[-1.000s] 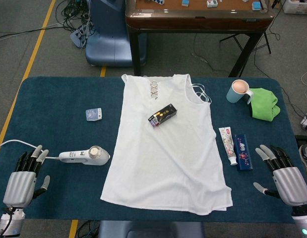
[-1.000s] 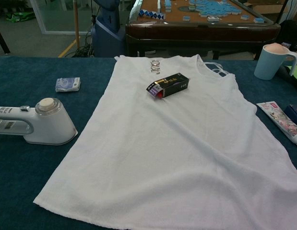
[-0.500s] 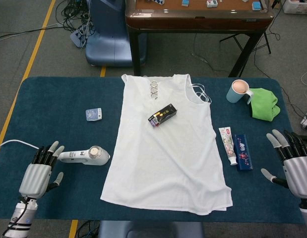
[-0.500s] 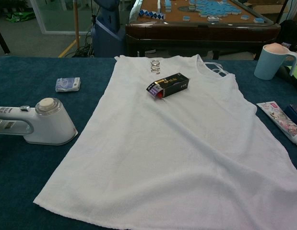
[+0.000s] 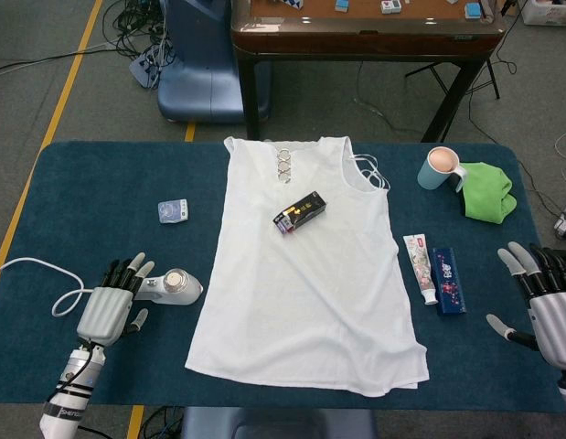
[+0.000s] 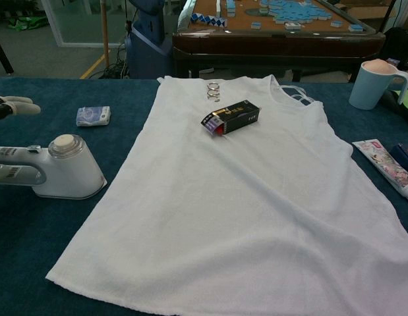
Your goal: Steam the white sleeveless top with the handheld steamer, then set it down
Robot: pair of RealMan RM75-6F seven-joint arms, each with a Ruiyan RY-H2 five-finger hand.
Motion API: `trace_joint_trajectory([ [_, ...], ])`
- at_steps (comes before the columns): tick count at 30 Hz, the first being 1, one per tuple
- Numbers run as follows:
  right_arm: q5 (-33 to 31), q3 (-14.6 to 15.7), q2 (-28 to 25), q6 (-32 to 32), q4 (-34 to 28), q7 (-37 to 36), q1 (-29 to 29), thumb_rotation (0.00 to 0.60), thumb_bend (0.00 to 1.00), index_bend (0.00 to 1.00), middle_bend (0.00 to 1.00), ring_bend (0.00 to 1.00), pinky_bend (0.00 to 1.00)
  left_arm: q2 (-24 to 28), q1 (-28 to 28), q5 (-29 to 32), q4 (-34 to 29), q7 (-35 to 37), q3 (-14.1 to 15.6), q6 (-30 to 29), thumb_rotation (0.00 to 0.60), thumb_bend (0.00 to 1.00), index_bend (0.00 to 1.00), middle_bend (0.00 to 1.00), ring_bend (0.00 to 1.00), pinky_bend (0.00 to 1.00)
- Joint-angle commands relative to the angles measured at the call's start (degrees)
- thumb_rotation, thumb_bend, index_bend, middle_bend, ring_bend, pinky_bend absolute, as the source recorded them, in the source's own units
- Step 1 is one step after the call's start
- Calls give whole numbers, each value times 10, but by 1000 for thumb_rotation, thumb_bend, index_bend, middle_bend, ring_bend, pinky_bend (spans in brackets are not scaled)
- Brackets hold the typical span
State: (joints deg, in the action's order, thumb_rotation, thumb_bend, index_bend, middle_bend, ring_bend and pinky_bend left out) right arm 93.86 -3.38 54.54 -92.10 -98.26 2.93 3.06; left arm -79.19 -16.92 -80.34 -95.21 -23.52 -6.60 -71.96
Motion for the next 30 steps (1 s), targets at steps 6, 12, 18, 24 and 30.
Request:
trace_joint_trajectory([
  [6, 1, 2, -1, -3, 2, -4, -4, 600, 42, 7, 100, 0, 0, -32, -31, 50, 42, -15, -19, 33, 600, 306, 0, 0, 13, 0],
  [12, 0, 2, -1, -4, 2, -6, -6, 600, 42, 7, 100, 0, 0, -52, -52, 83, 72, -24, -28, 56, 600, 305, 0, 0, 13, 0],
  [18, 0, 3, -2, -4, 2, -6, -8, 600, 42, 7, 100, 0, 0, -66, -71, 115, 96, -36, -35, 76, 600, 305, 0, 0, 13, 0],
  [24, -2, 3, -2, -1, 3, -7, -8, 600, 42, 7, 100, 0, 0, -80, -85, 132, 125, -35, -42, 78, 600, 305, 34, 7, 18, 0],
  [30, -3, 2, -3, 2, 3, -7, -7, 600, 42, 7, 100, 0, 0, -94, -99, 142, 161, -18, -52, 82, 600, 306, 96, 59, 57, 0],
])
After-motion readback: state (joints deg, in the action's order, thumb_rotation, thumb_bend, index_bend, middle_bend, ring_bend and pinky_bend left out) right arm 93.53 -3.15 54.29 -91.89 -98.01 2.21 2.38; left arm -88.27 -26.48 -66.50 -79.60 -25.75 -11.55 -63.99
